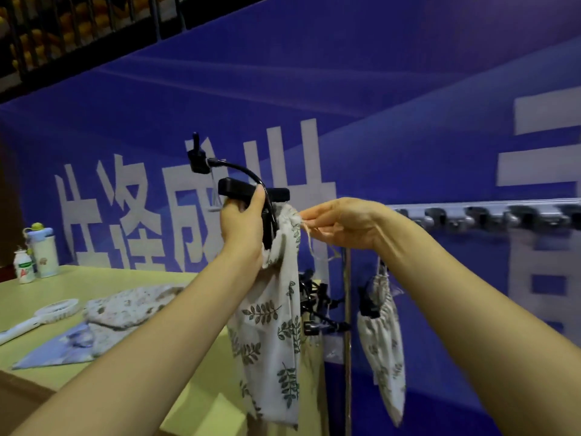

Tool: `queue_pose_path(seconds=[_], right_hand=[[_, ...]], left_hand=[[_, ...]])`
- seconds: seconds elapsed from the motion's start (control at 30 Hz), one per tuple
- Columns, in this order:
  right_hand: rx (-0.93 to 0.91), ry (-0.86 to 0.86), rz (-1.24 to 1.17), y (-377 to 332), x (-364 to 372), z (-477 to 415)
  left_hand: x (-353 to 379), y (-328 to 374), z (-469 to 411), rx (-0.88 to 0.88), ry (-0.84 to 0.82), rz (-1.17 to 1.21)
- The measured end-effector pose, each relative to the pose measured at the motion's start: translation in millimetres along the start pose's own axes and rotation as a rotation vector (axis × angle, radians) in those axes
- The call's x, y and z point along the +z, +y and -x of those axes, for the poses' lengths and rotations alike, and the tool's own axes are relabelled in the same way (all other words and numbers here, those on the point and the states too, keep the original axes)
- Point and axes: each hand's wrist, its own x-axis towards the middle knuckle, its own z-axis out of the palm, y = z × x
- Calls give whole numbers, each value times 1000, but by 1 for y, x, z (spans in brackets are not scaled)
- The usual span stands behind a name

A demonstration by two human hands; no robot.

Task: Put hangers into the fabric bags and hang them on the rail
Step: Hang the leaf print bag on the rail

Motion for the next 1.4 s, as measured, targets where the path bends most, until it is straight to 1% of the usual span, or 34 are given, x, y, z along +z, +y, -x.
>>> queue_pose_path(seconds=[0.07,0.1,0.2,0.3,0.43,0.57,0.67,0.77,0.9,1.03,1.1,1.23,1.4], right_hand=[[-46,114,74,-1,-18,10],[-75,175,70,-2,-26,14],[-248,299,-85,-5,-49,24],[-391,355,-207,-10,-67,33],[-426,420,-212,-7,-93,39],[-404,519,-164,4,-121,36],[-354,608,-20,13,-143,32],[-352,661,148,14,-164,29],[-329,692,391,6,-193,23],[-283,711,560,0,-223,10],[-272,726,633,0,-235,3],[-256,708,728,3,-250,-13],[-249,598,841,10,-252,-39]], left_hand=[[14,-11,6,32,15,-19],[20,-17,9,46,12,-23],[39,-32,16,73,-48,-48],[54,-50,28,107,-133,-134],[70,-85,37,214,-243,-239],[96,-109,41,170,-338,-285],[120,-124,39,108,-362,-275],[145,-145,30,66,-423,-300],[173,-164,24,79,-419,-366],[196,-181,18,139,-438,-406],[205,-187,17,134,-452,-407],[216,-198,19,176,-425,-413],[219,-216,11,191,-395,-422]])
